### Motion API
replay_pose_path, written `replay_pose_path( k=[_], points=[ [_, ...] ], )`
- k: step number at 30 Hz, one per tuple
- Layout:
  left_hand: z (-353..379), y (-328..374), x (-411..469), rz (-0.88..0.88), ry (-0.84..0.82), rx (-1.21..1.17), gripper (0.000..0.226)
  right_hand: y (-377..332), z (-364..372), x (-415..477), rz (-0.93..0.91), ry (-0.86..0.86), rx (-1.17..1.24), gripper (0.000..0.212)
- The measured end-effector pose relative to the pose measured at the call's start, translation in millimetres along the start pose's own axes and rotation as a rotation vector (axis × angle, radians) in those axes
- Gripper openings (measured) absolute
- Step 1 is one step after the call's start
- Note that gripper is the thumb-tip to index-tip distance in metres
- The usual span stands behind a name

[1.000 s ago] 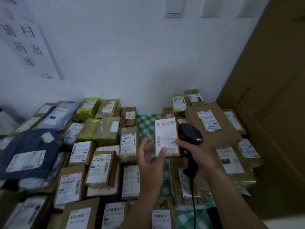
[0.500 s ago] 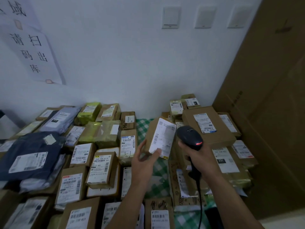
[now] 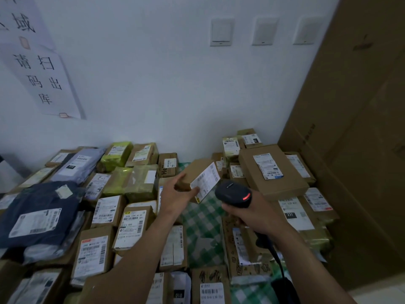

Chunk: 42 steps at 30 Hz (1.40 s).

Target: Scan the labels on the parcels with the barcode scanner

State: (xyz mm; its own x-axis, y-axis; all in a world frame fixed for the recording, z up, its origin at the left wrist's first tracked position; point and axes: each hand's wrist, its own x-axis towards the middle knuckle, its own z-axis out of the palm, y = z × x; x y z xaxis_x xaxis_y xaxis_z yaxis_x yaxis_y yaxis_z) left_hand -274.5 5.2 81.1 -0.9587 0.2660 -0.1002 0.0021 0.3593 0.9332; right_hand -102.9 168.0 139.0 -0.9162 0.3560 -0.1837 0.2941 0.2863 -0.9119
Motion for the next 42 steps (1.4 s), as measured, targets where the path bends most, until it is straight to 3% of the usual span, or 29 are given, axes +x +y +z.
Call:
replay_pose_path(
  k=[10, 26, 32, 38, 42],
  points=[
    [6, -6, 4, -0.029, 0.012, 0.014, 0.075, -5, -3, 1, 0.014, -0.058, -0.021, 0.014],
    [17, -27, 47, -0.059, 0.022, 0.002, 0.076, -5, -9, 36, 0.017, -0.092, -0.038, 0.026],
    [18, -27, 100, -0.095, 0.069, -0.042, 0.083, -11, -10, 86, 0.045, -0.038, -0.037, 0.019],
    [18, -39, 190, -0.115, 0.127, 0.107, 0.109, -7, -2, 164, 0.116, -0.057, -0.035, 0.02],
    [31, -52, 238, -0.149, 0.133, 0.18, 0.088, 2, 5, 207, 0.147, -0.051, -0.046, 0.016]
  ],
)
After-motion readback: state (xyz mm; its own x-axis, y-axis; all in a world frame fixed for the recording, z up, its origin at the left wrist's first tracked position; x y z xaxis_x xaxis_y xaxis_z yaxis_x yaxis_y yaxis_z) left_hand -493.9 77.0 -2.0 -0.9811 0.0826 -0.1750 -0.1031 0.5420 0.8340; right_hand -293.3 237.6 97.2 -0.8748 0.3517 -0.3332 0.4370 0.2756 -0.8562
